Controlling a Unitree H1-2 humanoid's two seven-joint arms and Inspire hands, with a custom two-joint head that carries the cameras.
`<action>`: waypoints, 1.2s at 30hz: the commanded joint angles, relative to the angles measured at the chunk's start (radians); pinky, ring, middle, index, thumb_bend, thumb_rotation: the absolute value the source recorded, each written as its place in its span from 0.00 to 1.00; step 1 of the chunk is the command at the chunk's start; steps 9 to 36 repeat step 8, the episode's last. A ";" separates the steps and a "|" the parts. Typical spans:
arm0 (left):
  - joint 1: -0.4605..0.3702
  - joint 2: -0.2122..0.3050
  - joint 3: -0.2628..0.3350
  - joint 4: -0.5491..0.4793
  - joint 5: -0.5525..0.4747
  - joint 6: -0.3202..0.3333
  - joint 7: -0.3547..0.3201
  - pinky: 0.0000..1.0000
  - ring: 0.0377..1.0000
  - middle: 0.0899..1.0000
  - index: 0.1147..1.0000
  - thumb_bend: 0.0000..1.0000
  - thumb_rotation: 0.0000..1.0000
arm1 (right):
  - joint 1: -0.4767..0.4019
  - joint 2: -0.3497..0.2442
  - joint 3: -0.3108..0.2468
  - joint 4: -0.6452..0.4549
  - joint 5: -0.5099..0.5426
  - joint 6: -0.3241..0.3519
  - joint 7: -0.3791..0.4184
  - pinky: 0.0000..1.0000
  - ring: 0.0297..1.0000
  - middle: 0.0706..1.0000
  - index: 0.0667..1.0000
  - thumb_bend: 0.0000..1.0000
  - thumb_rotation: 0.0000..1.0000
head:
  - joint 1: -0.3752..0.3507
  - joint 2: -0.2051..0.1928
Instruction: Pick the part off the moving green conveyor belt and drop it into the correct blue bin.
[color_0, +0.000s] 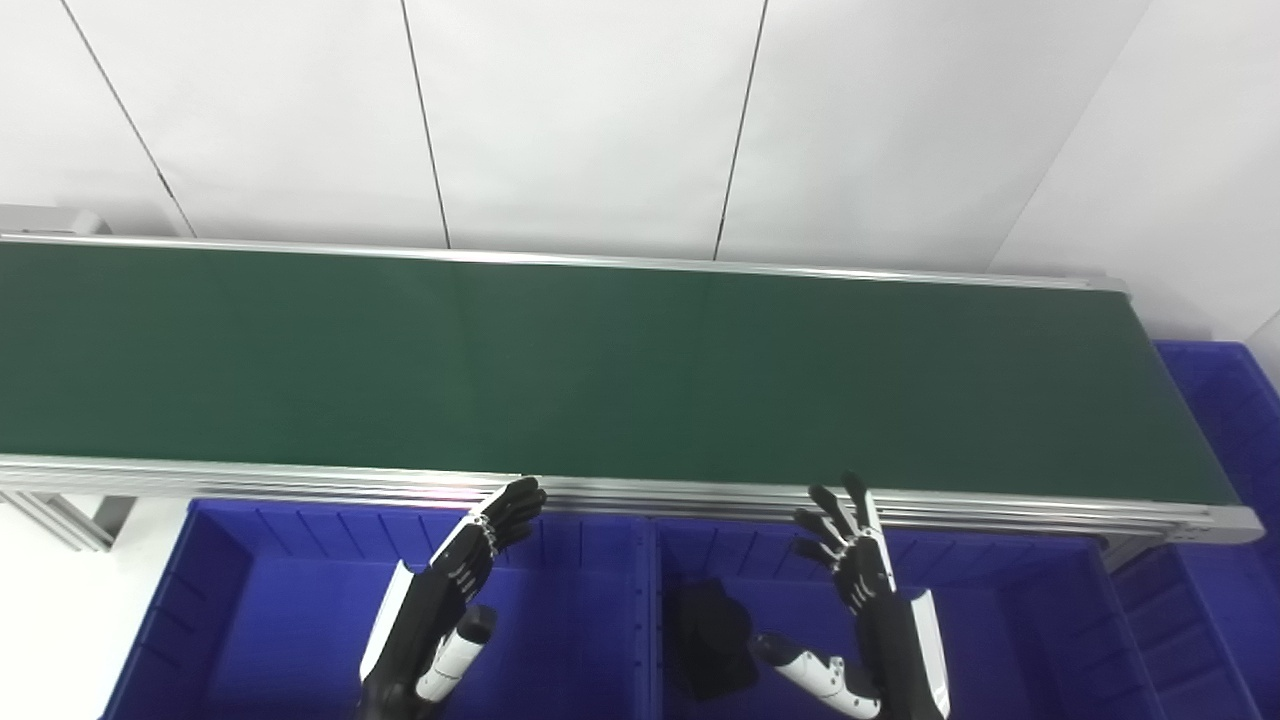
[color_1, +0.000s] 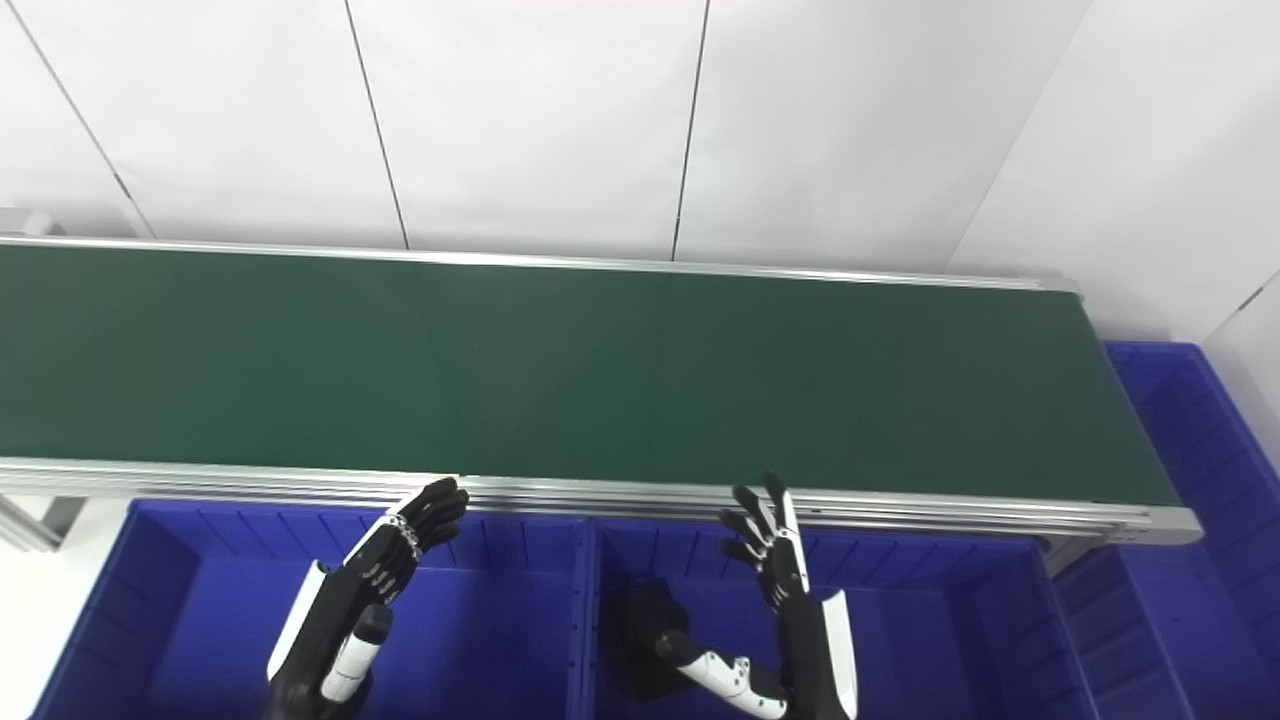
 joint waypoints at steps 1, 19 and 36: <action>-0.002 -0.008 0.006 -0.027 -0.004 -0.029 -0.013 0.86 0.87 0.85 0.84 0.75 0.91 | -0.004 0.005 0.000 -0.022 0.041 -0.045 0.062 0.81 0.86 0.90 0.98 0.93 0.60 | 0.004 0.001; -0.008 -0.023 0.011 -0.017 0.000 -0.029 -0.014 0.86 0.87 0.85 0.85 0.72 0.91 | -0.008 0.029 -0.035 0.005 0.051 -0.015 0.165 0.83 0.87 0.91 0.97 0.92 0.69 | 0.011 0.001; -0.008 -0.023 0.011 -0.017 0.000 -0.029 -0.014 0.86 0.87 0.85 0.85 0.72 0.91 | -0.008 0.029 -0.035 0.005 0.051 -0.015 0.165 0.83 0.87 0.91 0.97 0.92 0.69 | 0.011 0.001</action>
